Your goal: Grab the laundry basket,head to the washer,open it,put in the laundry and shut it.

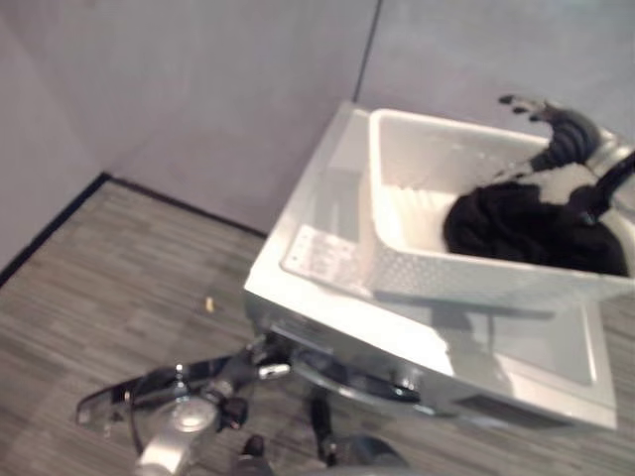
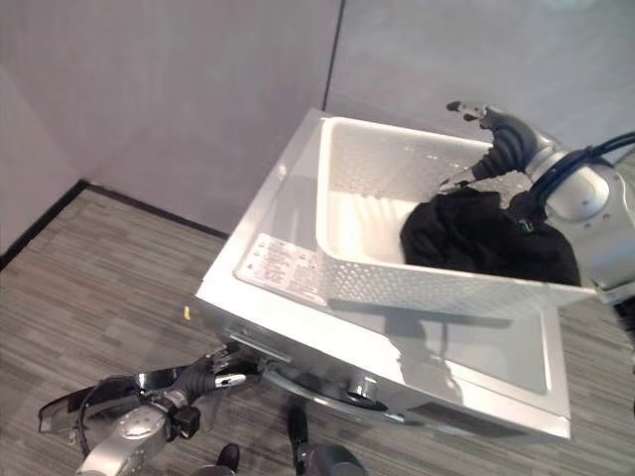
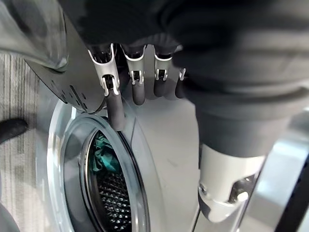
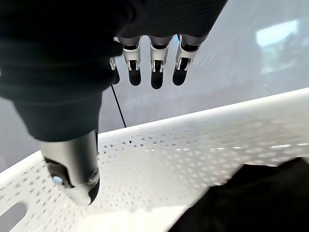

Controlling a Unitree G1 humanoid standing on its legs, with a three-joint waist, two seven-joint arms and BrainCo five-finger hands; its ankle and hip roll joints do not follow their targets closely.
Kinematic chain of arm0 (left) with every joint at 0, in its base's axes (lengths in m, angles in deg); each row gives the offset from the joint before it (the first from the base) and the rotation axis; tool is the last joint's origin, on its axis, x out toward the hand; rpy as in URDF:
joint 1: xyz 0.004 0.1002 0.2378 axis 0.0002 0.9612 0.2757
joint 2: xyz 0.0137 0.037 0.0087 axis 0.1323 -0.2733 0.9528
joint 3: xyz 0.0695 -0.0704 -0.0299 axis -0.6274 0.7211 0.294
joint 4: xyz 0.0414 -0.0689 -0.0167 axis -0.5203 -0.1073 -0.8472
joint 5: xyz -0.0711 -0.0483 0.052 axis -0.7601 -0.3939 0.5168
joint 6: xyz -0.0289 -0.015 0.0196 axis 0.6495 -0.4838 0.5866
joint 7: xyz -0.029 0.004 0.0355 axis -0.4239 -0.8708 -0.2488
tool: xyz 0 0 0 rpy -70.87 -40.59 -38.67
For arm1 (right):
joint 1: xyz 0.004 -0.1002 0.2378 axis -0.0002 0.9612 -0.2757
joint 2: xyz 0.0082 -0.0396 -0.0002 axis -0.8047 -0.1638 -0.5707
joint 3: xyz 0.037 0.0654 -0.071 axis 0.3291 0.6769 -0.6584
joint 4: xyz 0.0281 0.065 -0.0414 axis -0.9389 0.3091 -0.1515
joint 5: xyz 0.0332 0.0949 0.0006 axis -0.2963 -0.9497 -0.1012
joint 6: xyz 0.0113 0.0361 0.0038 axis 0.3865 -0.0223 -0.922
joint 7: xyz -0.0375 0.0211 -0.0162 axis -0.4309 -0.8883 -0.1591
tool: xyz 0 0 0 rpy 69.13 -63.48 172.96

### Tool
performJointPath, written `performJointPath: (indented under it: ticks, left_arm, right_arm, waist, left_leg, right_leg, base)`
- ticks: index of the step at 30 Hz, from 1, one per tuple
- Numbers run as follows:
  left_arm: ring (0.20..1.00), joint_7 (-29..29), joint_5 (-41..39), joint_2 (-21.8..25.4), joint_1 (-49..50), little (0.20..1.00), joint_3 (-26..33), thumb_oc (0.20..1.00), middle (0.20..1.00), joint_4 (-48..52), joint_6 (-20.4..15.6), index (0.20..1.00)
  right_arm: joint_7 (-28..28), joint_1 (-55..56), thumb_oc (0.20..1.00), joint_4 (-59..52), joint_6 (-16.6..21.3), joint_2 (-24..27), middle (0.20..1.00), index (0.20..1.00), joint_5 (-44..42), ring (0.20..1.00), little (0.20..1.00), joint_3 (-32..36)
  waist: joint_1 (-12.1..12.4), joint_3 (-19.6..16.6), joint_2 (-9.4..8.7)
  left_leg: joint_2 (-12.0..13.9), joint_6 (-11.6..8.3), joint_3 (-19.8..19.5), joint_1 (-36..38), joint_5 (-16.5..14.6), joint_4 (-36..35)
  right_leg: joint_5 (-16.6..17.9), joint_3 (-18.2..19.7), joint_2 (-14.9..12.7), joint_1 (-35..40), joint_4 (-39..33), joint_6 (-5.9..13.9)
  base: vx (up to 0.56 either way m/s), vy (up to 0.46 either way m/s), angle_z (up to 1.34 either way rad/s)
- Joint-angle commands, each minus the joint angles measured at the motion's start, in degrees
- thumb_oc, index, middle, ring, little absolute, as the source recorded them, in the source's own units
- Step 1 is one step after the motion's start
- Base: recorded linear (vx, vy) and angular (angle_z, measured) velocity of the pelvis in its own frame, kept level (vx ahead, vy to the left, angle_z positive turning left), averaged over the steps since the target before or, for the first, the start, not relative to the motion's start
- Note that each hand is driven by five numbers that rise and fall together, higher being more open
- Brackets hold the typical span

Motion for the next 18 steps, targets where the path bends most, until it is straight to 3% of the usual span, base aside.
performJointPath:
  ticks: [1, 7, 18]
  left_arm:
    - [1.0, 0.2, 1.4, 0.3, -4.4, 1.0, 1.3, 1.0, 1.0, 1.6, -4.3, 1.0]
    - [1.0, 0.9, 1.5, 1.1, -1.2, 1.0, 3.9, 1.0, 1.0, 2.3, -5.4, 1.0]
    - [1.0, 1.5, 2.0, 0.8, -0.5, 1.0, 3.3, 1.0, 1.0, 3.3, -4.8, 1.0]
  right_arm:
    - [2.5, -1.7, 1.0, 2.4, 1.2, 7.4, 1.0, 1.0, -1.7, 1.0, 1.0, 7.5]
    - [3.3, 0.9, 1.0, 6.7, 1.3, 12.1, 1.0, 1.0, -2.8, 1.0, 1.0, 12.0]
    - [-3.6, 17.8, 1.0, -0.4, -0.3, 6.7, 1.0, 1.0, -0.4, 1.0, 1.0, 17.6]
  waist:
    - [-1.4, -5.7, 0.64]
    - [-2.6, -6.6, -0.95]
    - [-2.0, -5.7, -1.01]
  left_leg:
    - [5.4, -0.24, -1.1, 1.3, -3.5, 2.6]
    - [4.9, 0.8, 3.7, 5.2, -5.6, 1.6]
    - [4.6, 1.3, 4.3, 6.8, -6.5, 1.3]
  right_leg:
    - [-1.2, -0.1, -7.2, -5.4, 8.7, 6.26]
    - [1.3, 4.2, -6.6, -5.9, 8.3, 7.73]
    - [0.7, 4.0, -7.4, -5.3, 8.8, 7.86]
  base:
    - [0.03, 0.083, -0.18]
    - [0.01, 0.075, -0.47]
    - [0.0, 0.034, -0.13]
